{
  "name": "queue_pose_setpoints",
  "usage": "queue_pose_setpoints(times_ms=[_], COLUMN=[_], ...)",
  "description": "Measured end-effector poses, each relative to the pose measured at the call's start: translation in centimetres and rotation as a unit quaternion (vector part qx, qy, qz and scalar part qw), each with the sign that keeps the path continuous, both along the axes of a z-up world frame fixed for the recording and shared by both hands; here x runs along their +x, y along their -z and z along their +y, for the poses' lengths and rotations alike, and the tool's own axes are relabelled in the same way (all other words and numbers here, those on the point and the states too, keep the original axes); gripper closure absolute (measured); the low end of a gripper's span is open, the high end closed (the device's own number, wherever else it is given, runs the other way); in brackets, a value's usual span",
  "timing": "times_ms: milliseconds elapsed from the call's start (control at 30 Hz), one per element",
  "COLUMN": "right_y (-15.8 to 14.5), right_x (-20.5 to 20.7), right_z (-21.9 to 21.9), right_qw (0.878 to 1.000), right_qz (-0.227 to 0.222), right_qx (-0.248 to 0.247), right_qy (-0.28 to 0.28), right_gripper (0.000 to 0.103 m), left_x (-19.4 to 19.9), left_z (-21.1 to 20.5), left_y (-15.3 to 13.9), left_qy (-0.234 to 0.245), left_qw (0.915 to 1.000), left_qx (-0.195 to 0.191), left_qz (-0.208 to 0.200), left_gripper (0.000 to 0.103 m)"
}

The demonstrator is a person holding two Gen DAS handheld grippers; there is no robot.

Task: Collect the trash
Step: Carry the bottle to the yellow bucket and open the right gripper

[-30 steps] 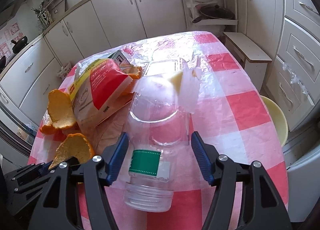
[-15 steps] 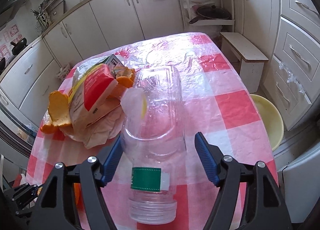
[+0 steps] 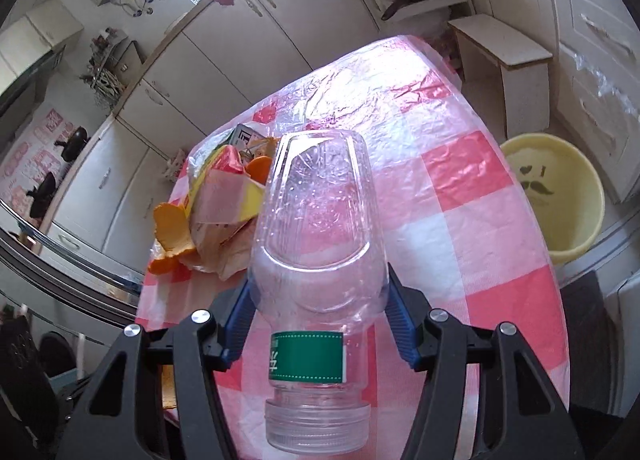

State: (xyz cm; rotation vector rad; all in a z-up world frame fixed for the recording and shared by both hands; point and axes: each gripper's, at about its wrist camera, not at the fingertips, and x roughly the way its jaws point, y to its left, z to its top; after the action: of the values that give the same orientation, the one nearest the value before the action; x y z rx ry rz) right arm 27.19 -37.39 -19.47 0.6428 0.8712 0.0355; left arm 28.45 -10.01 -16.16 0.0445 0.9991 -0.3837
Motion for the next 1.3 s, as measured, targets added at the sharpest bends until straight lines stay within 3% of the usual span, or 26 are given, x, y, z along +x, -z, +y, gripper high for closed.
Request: queue_pose_setpoints(times_ms=[200, 367, 633, 767, 833, 900, 967, 1100, 1233, 1300], right_y=[-1.2, -1.2, 6.0, 9.8, 10.3, 9.1, 6.7, 0.8, -5.1, -7.0], right_x=[-3.0, -3.4, 1.7, 5.0, 5.6, 5.6, 5.2, 3.4, 1.2, 0.7], right_z=[-4.7, -10.7, -19.0, -21.0, -21.7, -22.2, -22.7, -23.6, -23.9, -23.8], right_qw=[0.998, 0.994, 0.975, 0.966, 0.964, 0.966, 0.972, 0.977, 0.968, 0.962], right_qz=[-0.01, 0.026, 0.167, 0.218, 0.226, 0.207, 0.174, 0.084, -0.019, -0.049], right_qx=[0.041, 0.01, -0.013, -0.013, -0.002, 0.006, 0.0, -0.015, -0.07, -0.1], right_qy=[0.05, 0.109, 0.147, 0.136, 0.141, 0.153, 0.156, 0.193, 0.241, 0.251], right_gripper=[0.045, 0.045, 0.045, 0.045, 0.044, 0.04, 0.03, 0.027, 0.021, 0.019], left_x=[-1.0, -1.3, -0.6, 0.2, 0.8, 1.6, 2.4, 3.7, 5.5, 6.6], left_z=[-1.5, -3.9, -9.0, -11.2, -12.4, -14.2, -16.9, -22.2, -29.5, -32.7], left_y=[-3.1, -5.0, -5.9, -5.9, -5.7, -5.2, -4.5, -2.9, -0.2, 1.4], left_qy=[0.012, 0.034, 0.066, 0.076, 0.081, 0.091, 0.106, 0.13, 0.151, 0.153], left_qw=[0.9997, 0.9985, 0.9964, 0.9959, 0.9956, 0.9949, 0.9938, 0.9913, 0.9886, 0.988], left_qx=[-0.005, -0.017, -0.033, -0.032, -0.029, -0.022, -0.017, -0.011, 0.001, 0.009], left_qz=[-0.023, -0.04, -0.042, -0.039, -0.037, -0.036, -0.03, -0.018, 0.004, 0.021], left_gripper=[0.096, 0.095, 0.095, 0.096, 0.096, 0.095, 0.095, 0.095, 0.095, 0.095])
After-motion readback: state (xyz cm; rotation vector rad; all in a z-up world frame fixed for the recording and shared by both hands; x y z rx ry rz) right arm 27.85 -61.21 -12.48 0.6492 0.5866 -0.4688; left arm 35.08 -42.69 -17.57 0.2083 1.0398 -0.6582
